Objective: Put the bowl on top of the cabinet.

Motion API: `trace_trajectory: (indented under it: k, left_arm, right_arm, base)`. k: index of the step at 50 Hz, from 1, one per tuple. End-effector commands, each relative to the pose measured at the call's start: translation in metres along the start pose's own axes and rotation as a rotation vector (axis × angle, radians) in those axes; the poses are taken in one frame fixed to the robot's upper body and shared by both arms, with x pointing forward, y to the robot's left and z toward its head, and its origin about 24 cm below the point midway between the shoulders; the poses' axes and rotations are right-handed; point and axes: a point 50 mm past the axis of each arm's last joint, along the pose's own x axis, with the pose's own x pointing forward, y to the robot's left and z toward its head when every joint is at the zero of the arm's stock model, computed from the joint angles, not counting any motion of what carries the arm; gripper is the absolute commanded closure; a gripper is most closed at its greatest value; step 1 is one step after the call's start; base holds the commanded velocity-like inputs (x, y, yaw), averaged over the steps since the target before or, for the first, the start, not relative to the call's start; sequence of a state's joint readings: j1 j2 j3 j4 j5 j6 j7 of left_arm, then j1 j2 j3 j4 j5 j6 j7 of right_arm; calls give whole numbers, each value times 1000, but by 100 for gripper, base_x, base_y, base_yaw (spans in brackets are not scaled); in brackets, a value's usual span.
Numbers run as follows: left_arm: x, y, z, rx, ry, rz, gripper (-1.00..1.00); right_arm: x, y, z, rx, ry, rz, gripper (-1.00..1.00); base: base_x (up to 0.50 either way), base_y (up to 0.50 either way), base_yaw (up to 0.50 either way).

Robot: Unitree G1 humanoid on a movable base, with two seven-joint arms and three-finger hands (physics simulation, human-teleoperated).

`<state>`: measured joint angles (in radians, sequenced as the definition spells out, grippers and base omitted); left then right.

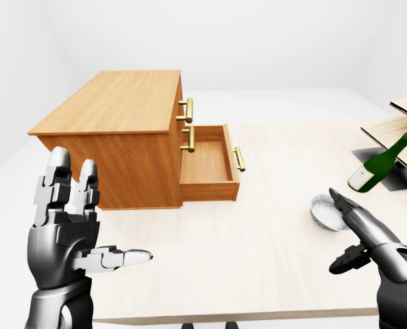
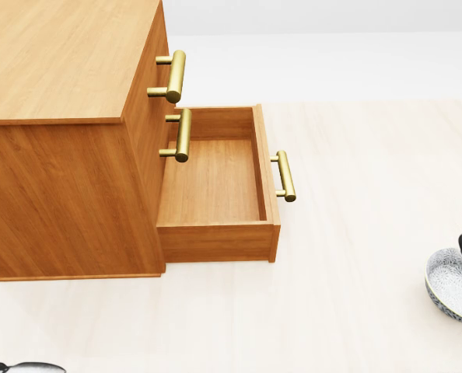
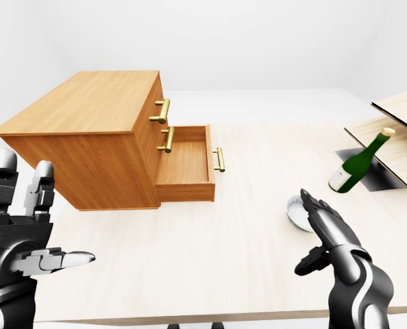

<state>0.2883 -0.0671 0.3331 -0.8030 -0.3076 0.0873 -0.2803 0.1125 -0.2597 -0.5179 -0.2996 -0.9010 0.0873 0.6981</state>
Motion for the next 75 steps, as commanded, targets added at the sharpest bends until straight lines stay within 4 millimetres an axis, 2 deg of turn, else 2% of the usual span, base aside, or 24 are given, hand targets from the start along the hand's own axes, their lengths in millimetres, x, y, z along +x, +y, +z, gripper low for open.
trace_trajectory:
  k: [1,16,34,38,61,75]
  left_arm:
    - [0,-2,-2,-2,11,-4,-100]
    - [0,0,-3,-3,11,1,-100]
    - [1,0,-4,-2,15,1,-100]
    - [1,0,-3,-2,10,2,-100]
    - [2,1,-1,1,1,5,-100]
    - [2,1,-1,2,-2,8,-100]
  right_arm:
    - [4,2,-4,-34,34,21,-100]
    - [14,10,-8,-71,70,76,-99]
    - [22,11,-13,-92,94,103,-100]
    - [23,14,-21,-114,133,128,-100]
    - [33,-7,-17,-189,152,83,-100]
    - [42,-4,-19,-214,172,122,-100]
  base:
    - [0,0,0]
    - [0,0,0]
    - [0,0,0]
    - [0,0,0]
    - [0,0,0]
    - [0,0,0]
